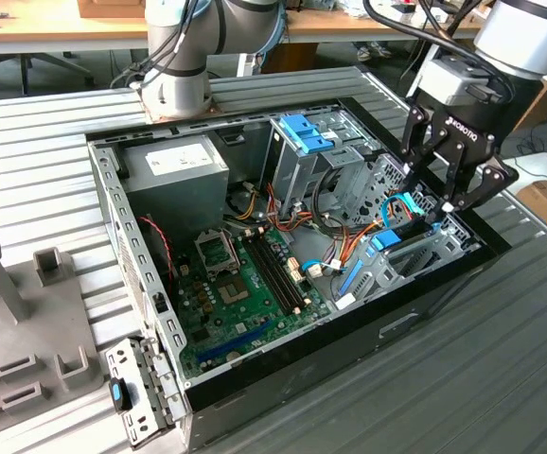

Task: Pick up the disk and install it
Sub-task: 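Insert the second disk wire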

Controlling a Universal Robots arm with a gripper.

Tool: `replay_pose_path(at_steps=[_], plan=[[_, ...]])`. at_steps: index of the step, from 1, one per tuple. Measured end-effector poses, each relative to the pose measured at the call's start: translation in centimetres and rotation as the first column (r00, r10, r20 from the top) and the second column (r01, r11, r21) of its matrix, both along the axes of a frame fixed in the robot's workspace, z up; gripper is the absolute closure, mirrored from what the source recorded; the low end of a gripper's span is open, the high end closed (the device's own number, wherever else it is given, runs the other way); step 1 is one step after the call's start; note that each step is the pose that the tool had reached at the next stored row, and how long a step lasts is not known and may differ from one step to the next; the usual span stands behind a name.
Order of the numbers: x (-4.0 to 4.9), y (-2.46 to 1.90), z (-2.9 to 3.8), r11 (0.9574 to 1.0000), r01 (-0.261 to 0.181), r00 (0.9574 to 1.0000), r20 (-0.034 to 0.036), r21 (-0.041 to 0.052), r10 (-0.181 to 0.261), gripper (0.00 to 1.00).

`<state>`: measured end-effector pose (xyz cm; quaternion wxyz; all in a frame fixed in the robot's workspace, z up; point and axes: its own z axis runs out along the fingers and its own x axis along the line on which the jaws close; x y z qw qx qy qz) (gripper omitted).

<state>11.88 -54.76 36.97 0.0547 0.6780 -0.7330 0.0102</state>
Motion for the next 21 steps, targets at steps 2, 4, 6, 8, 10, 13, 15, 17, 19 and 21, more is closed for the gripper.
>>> replay_pose_path(at_steps=[2, 4, 6, 8, 10, 13, 15, 17, 19, 21], plan=[[0.0, -0.12, -0.05, 1.0, 0.0, 1.0, 0.0, -0.0008, 0.0, 0.41], [0.0, -0.26, -0.11, 1.0, 0.0, 1.0, 0.0, -0.0009, 0.0, 0.41], [0.0, -0.39, -0.14, 1.0, 0.0, 1.0, 0.0, -0.001, 0.0, 0.41], [0.0, -0.44, -0.15, 1.0, 0.0, 1.0, 0.0, -0.0009, 0.0, 0.41], [0.0, -0.74, -0.14, 0.9999, 0.0, 1.0, 0.0, 0.017, 0.0, 0.41], [0.0, -0.89, -0.15, 0.9994, 0.0, 1.0, 0.0, 0.0335, 0.0, 0.28], [0.0, -0.89, -0.15, 0.9994, 0.0, 1.0, 0.0, 0.0349, 0.0, 0.28], [0.0, -0.9, -0.14, 0.9994, 0.0, 1.0, 0.0, 0.0356, 0.0, 0.28], [0.0, -0.9, -0.15, 0.9993, 0.0, 1.0, 0.0, 0.0363, 0.0, 0.28], [0.0, -0.89, -0.14, 0.9993, 0.0, 1.0, 0.0, 0.0369, 0.0, 0.36]])
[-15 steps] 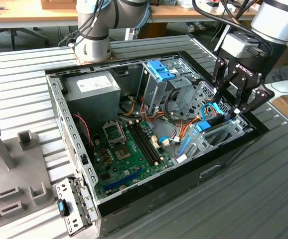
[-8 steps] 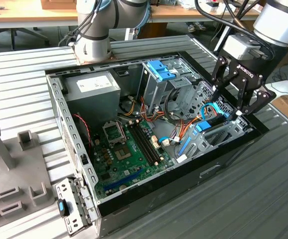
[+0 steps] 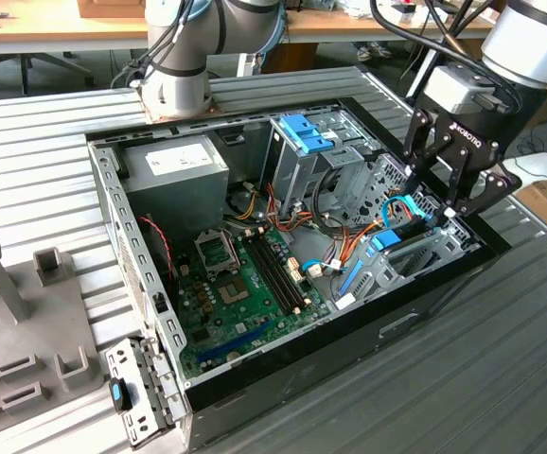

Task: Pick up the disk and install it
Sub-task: 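Insert the second disk wire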

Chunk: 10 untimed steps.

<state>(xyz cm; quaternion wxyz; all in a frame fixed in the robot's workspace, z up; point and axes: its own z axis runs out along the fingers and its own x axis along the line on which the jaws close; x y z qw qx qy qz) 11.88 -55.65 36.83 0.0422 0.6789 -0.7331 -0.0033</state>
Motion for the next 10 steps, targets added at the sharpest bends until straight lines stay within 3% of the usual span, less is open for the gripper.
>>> replay_pose_path(at_steps=[1, 2, 5, 6, 8, 10], plan=[[0.0, 0.0, 0.0, 1.0, 0.0, 1.0, 0.0, 0.0006, 0.0, 0.48], [0.0, 0.0, 0.0, 1.0, 0.0, 1.0, 0.0, 0.001, 0.0, 0.48], [0.0, 0.0, 0.0, 1.0, 0.0, 1.0, 0.0, 0.0023, 0.0, 0.66], [0.0, 0.0, 0.0, 1.0, 0.0, 1.0, 0.0, 0.0026, 0.0, 0.66], [0.0, 0.0, 0.0, 1.0, 0.0, 1.0, 0.0, 0.0035, 0.0, 0.84], [0.0, 0.0, -0.01, 1.0, 0.0, 1.0, 0.0, 0.0046, 0.0, 0.89]])
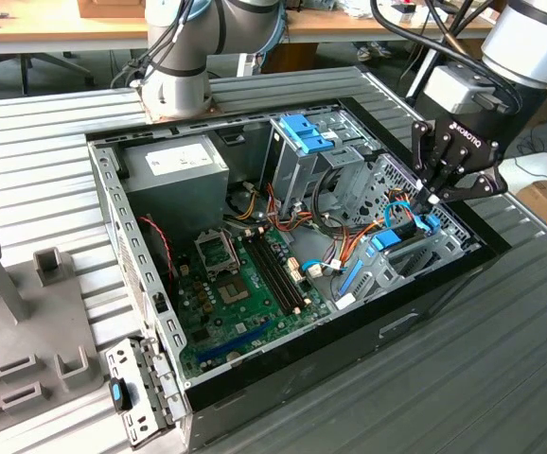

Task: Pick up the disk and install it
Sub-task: 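Insert the second disk wire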

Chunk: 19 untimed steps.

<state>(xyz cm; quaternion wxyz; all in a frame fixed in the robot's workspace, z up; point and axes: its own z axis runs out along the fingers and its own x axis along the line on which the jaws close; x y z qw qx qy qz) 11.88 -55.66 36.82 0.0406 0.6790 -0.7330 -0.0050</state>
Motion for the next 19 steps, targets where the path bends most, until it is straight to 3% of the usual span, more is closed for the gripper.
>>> replay_pose_path(at_steps=[16, 19], plan=[[0.0, 0.0, 0.01, 1.0, 0.0, 1.0, 0.0, 0.0071, 0.0, 0.89], [-0.09, 0.47, 0.01, 1.0, 0.0, 1.0, 0.0, 0.0064, 0.0, 0.89]])
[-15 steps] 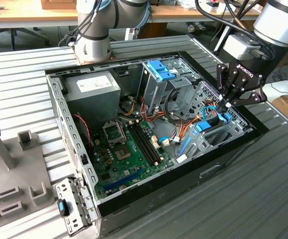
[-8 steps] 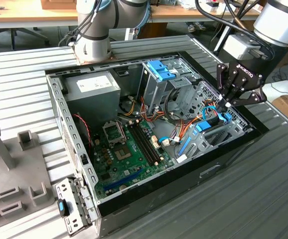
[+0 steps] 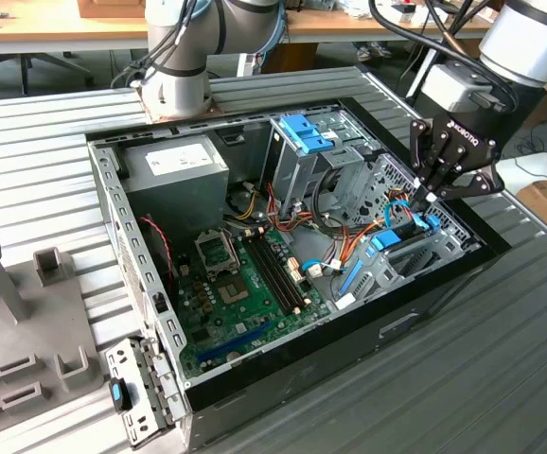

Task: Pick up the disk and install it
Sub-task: 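Insert the second disk wire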

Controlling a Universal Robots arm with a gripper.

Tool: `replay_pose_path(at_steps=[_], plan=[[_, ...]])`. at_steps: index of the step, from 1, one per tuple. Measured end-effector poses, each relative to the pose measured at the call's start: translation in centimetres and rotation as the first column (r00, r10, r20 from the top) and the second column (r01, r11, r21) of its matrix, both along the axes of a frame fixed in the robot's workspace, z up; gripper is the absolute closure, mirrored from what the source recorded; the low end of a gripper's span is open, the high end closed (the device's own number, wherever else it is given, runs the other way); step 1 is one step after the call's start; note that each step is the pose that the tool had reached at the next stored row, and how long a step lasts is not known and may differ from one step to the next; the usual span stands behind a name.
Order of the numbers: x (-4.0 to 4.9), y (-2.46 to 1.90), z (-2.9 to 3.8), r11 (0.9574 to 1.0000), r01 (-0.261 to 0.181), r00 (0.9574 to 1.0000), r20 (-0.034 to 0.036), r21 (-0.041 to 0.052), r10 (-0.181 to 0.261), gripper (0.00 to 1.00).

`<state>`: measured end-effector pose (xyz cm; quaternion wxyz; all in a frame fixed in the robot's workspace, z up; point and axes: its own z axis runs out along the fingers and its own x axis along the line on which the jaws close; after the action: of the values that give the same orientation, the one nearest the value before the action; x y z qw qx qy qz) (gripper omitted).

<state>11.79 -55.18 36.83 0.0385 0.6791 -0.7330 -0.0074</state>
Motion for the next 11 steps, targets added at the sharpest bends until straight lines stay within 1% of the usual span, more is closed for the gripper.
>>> replay_pose_path(at_steps=[1, 4, 8, 11], plan=[[-0.16, 0.32, -0.01, 1.0, 0.0, 1.0, 0.0, 0.0001, 0.0, 0.89], [-0.58, 0.97, 0.0, 1.0, 0.0, 1.0, 0.0, 0.0001, 0.0, 0.89], [-1.02, 1.61, -0.01, 1.0, 0.001, 1.0, 0.0, 0.0002, -0.001, 0.89], [-1.47, 2.57, -0.01, 1.0, 0.001, 1.0, 0.0, 0.0002, -0.001, 0.89]])
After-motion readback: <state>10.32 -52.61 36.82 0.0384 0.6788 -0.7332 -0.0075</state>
